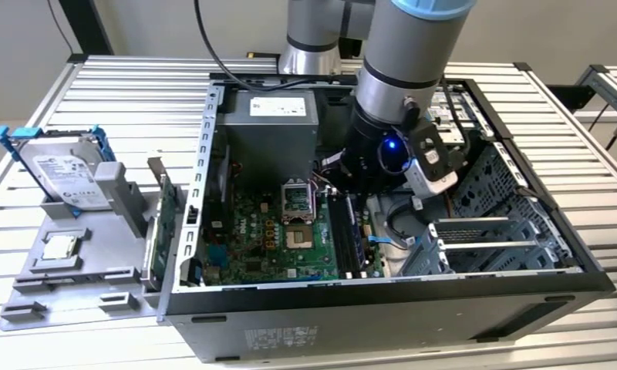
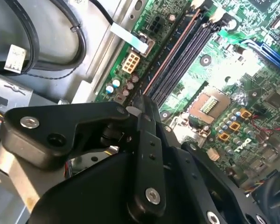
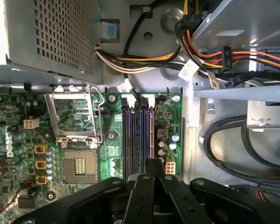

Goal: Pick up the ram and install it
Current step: 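Insert the ram into the slot, then press down the ram until it locks into place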

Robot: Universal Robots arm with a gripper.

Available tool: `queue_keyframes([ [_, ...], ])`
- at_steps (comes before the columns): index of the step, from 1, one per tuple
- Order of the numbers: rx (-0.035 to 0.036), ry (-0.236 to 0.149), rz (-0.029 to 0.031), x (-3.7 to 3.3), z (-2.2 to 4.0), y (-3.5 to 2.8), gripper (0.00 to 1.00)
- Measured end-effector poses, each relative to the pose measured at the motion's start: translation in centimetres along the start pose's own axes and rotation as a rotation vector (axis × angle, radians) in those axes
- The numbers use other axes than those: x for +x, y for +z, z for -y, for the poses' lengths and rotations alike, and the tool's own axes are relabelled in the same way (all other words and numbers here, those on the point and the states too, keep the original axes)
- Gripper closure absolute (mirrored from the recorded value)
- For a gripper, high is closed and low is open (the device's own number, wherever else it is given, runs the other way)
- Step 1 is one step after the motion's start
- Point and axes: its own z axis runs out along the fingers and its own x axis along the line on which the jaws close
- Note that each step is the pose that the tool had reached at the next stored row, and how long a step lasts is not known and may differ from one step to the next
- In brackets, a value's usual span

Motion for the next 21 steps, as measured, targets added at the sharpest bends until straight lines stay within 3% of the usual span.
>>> queue_keyframes([
  [15, -0.0001, -0.003, 0.0, 0.0, 0.0, 0.0, 1.0],
  [21, 0.0006, -0.087, 0.0012, 0.0, 0.0, -0.02, 1.0],
])
